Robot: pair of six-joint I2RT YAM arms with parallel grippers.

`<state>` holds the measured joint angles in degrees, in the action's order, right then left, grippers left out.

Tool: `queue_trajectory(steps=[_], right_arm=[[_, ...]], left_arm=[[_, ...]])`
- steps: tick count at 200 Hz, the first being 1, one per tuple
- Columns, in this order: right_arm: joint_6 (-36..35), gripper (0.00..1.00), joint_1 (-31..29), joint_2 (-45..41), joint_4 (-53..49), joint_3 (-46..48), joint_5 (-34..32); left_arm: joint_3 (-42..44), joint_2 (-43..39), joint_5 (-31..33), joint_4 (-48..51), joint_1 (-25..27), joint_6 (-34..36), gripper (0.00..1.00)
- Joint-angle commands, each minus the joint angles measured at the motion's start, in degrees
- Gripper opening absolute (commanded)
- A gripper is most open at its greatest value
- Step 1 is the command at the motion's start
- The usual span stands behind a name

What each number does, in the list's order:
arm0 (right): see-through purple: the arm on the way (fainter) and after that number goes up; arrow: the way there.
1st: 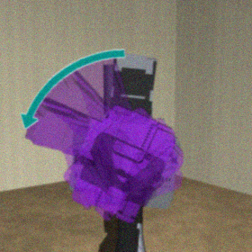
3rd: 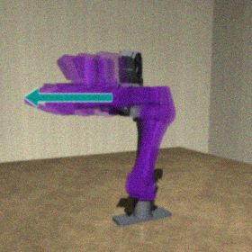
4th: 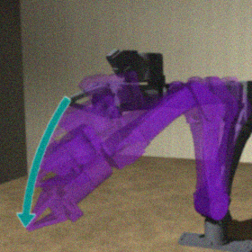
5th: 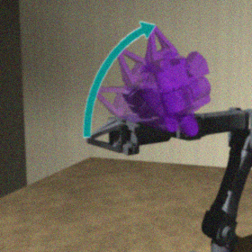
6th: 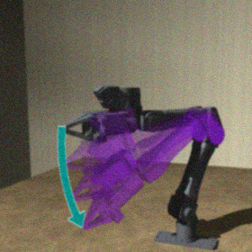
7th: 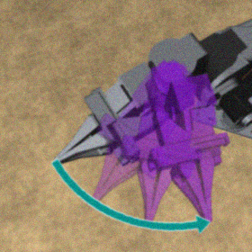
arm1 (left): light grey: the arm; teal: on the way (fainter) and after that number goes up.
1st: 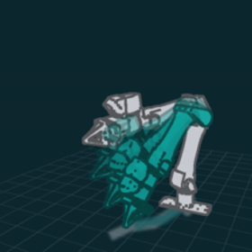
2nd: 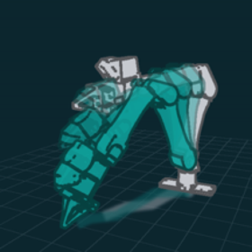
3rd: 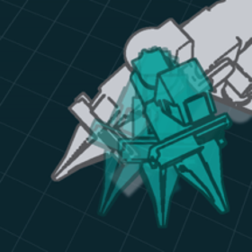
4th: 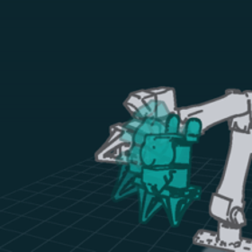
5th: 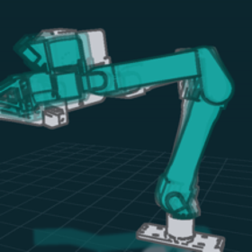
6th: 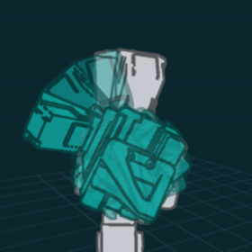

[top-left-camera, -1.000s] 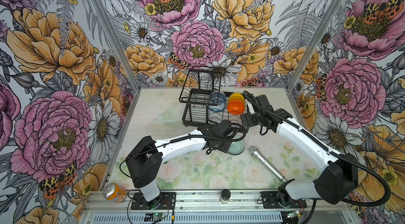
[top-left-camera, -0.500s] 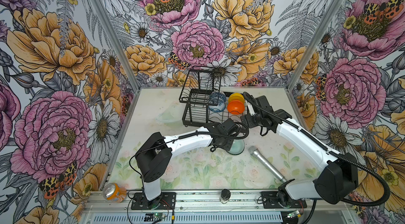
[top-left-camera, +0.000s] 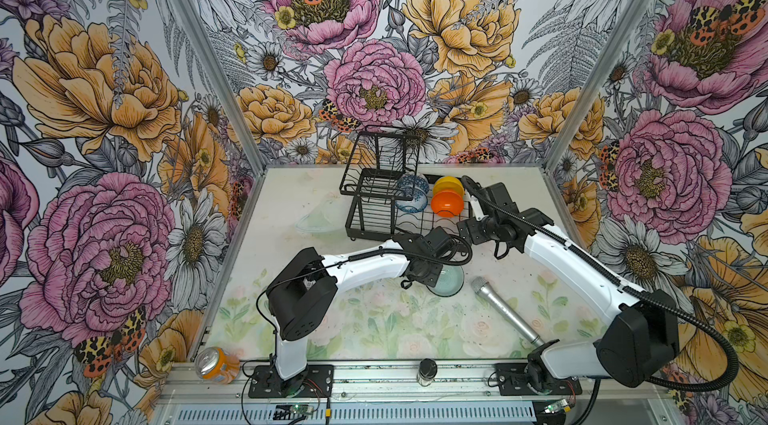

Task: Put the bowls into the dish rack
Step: 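Lower the left gripper over the pale green bowl rim nearest the robot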

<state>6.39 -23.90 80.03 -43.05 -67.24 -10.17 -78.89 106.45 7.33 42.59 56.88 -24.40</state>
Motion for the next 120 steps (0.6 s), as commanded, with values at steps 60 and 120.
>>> queue_trajectory(steps=[60,120], right_arm=[[-0.3,0.99,0.4,-1.1,0.5,0.6,0.9],[-0.4,0.99,0.4,-1.2,0.5,0.9,1.2]], left_arm=[[-4.8,-0.5,4.2,5.4,0.9,0.0,0.01],[-8.8,0.5,10.8,10.2,2.2,1.0,0.0]])
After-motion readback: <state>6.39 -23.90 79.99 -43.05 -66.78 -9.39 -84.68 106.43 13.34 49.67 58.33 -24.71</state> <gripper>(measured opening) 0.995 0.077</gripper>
